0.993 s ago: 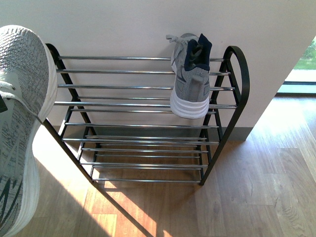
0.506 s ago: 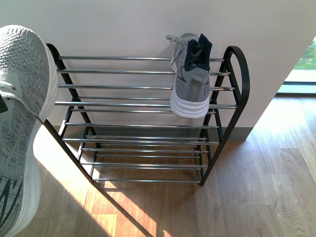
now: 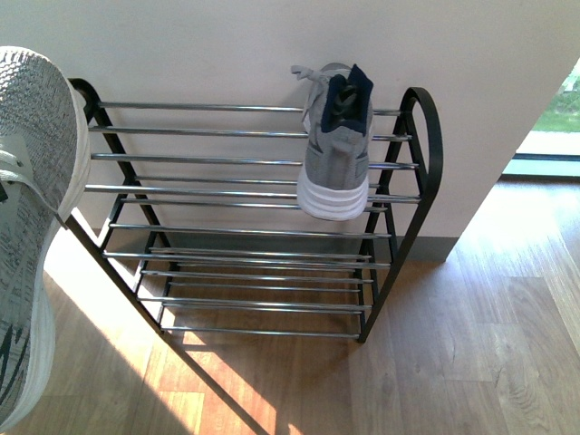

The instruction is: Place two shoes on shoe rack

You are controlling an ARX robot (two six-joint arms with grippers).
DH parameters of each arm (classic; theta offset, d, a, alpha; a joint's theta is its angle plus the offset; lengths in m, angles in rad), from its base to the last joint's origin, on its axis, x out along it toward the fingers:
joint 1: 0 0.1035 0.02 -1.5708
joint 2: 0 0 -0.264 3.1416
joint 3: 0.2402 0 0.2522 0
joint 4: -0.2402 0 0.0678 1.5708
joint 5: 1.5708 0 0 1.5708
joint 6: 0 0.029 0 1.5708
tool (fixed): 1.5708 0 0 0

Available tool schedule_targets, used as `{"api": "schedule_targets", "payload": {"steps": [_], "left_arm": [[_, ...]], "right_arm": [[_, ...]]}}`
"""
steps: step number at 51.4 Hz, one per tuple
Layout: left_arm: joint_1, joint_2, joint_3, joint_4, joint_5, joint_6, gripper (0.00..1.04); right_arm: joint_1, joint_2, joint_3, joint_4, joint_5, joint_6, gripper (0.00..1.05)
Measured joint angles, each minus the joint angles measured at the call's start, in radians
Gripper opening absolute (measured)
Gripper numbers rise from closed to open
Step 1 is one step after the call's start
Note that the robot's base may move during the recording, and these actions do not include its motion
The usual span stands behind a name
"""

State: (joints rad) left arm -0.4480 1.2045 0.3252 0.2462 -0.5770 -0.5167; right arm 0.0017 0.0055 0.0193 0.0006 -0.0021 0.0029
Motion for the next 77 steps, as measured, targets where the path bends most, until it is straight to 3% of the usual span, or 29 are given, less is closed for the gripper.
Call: {"api": "schedule_targets", "payload": {"steps": [6,36,41,46,60,77], "left_arm": [[0.000,0.000,0.000,0.000,0.002,0.000,0.02],[-0.004,0.000,0.000,0.000,0.003,0.000,0.02],[0.004,0.078,-0.019,0.231,-0.043,0.000,0.02],[0.055,0.220,0.099,0.291,0.049,-0.017,0.02],[0.166,0.625,0.466,0.210,0.295,-0.139,0.02],[0.183,0.921,0.772,0.101,0.469,-0.161,0.02]], "right_arm": [[0.000,0.000,0.000,0.000,0.001,0.000,0.97],[0.000,0.000,0.000,-0.001,0.005,0.000,0.96],[0.000,0.000,0.000,-0.001,0.005,0.000,0.96],[0.000,0.000,0.000,-0.001,0.005,0.000,0.96],[0.000,0.000,0.000,-0.001,0.005,0.000,0.96],[0.000,0.000,0.000,-0.001,0.005,0.000,0.96]]}}
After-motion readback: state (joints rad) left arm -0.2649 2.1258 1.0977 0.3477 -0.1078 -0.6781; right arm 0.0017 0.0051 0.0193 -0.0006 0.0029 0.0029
